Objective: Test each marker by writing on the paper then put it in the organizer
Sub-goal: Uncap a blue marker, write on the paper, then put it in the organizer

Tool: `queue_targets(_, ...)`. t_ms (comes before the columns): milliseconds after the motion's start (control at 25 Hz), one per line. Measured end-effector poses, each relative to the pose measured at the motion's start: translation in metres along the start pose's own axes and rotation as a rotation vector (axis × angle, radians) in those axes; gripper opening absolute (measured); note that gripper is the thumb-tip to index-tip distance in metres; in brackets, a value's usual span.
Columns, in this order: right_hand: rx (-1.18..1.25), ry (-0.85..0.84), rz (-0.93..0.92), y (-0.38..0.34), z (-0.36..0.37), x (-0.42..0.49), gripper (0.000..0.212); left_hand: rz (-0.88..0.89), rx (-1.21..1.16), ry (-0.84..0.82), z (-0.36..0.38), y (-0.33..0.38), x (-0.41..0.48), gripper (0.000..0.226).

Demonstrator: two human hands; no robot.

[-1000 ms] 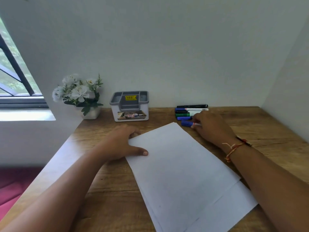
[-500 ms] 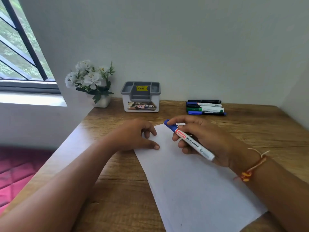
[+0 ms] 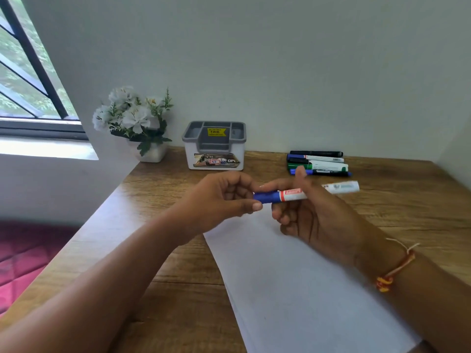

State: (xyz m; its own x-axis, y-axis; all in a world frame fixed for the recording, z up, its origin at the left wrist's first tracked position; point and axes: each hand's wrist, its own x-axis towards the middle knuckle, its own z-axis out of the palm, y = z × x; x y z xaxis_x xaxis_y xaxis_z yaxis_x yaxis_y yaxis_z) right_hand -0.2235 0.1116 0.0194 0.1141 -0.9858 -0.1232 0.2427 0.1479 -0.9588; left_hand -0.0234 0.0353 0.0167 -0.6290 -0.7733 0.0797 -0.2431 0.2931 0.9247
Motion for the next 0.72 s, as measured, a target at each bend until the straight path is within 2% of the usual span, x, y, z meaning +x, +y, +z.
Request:
queue_targets(120, -0.118, 0.065, -0.064, 0.005, 0.004, 0.001, 0.059, 0.028, 0.025, 0.019, -0.002, -0.003, 0.000, 0.024)
queue_targets(200, -0.160, 0.139, -0.073, 0.007, 0.005, 0.002, 0.050, 0.024, 0.002, 0.039, -0.003, -0.004, 0.000, 0.026)
queue_targets(280, -0.137, 0.145, -0.053, 0.006, 0.008, -0.001, 0.034, 0.009, -0.062, 0.035, 0.000, -0.003, 0.000, 0.034)
queue_targets(360, -0.102, 0.142, -0.047, 0.003, 0.012, -0.004, 0.027, 0.018, -0.107, -0.010, 0.003, -0.001, -0.001, 0.038)
queue_targets(520, -0.063, 0.235, -0.025, 0.003, 0.017, -0.005, 0.028, 0.081, -0.104, -0.056, 0.010, 0.002, -0.002, 0.032)
queue_targets(720, 0.083, 0.226, -0.011, 0.001, 0.021, -0.004, 0.027, 0.075, -0.161, -0.047, 0.010, 0.003, -0.002, 0.027)
